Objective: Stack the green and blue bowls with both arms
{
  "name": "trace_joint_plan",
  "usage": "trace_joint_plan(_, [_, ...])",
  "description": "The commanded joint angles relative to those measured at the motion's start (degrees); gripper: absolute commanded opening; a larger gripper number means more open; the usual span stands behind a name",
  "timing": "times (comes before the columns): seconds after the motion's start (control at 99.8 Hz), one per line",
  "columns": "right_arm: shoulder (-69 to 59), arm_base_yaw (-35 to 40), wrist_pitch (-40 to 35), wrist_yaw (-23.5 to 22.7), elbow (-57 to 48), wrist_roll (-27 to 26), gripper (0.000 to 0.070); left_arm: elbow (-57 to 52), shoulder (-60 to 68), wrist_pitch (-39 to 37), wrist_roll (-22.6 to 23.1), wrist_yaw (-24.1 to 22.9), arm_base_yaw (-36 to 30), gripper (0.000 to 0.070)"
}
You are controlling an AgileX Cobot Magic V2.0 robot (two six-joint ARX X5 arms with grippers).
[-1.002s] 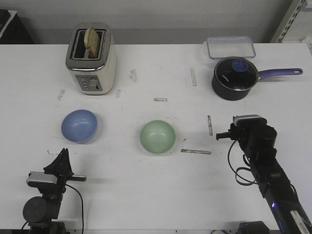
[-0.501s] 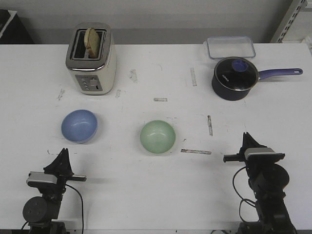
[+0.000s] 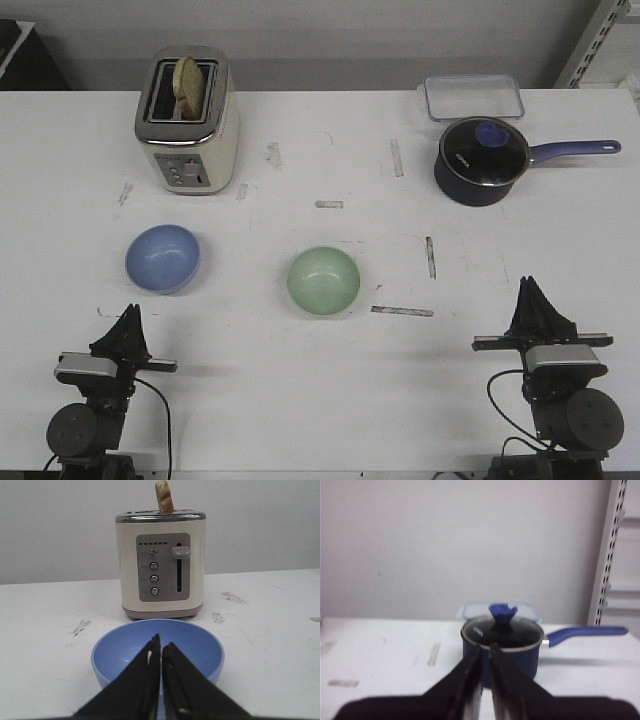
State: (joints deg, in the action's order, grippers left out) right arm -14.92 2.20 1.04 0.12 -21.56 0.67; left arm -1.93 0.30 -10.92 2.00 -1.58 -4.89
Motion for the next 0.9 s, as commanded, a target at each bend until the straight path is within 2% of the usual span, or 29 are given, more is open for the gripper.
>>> trace_joint_plan(0.0, [0.72,0.0,0.63,-0.07,-0.26,0.44,0.0013,1.22,-0.11,-0.79,-0.09,-0.15,0.0,0.0001])
trace_joint_plan(0.471, [2.12,0.0,0.66,-0.07,-0.26,0.44,0.0013,0.74,-0.11,-1.55,0.42,-0.15,0.0,0.0001])
trace_joint_plan(0.591, [2.12,0.0,0.66,-0.07,-0.26,0.44,0.0013,-1.79,0.35,0.55,4.72,-0.15,0.0,0.0001])
trace_joint_plan(0.892, [2.12,0.0,0.66,-0.07,-0.26,0.44,0.0013,-10.53,8.63,3.41,4.37,-0.15,0.0,0.0001])
